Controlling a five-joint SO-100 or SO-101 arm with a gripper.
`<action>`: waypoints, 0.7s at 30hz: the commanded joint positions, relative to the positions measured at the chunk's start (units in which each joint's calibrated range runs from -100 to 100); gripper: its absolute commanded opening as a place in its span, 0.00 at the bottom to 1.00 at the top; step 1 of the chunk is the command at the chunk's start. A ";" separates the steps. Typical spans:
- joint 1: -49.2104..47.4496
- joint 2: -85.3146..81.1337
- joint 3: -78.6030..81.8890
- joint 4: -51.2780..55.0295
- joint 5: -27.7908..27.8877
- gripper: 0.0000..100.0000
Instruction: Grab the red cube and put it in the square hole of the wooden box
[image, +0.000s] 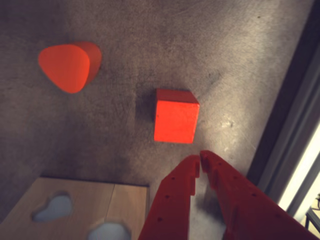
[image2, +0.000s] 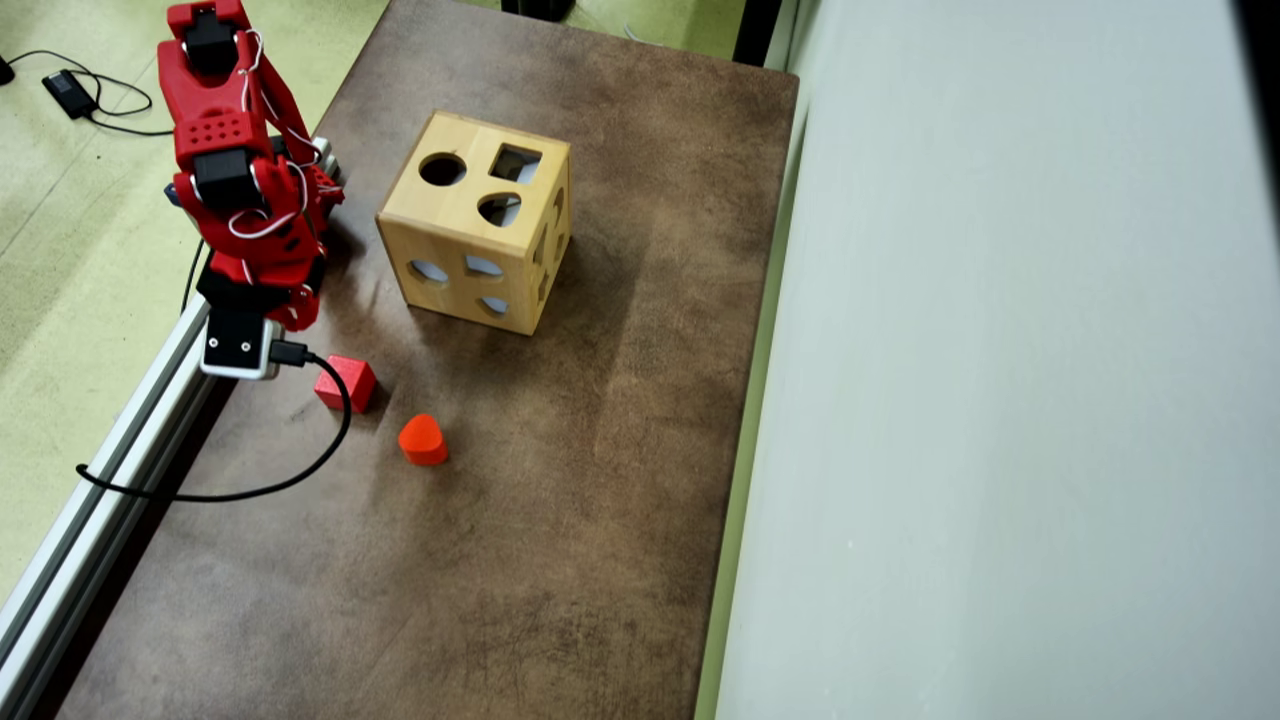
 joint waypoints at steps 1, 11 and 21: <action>-0.37 2.25 3.65 -4.97 0.15 0.01; -0.81 3.18 11.88 -13.17 -0.93 0.01; -3.49 3.10 11.97 -11.72 -6.50 0.02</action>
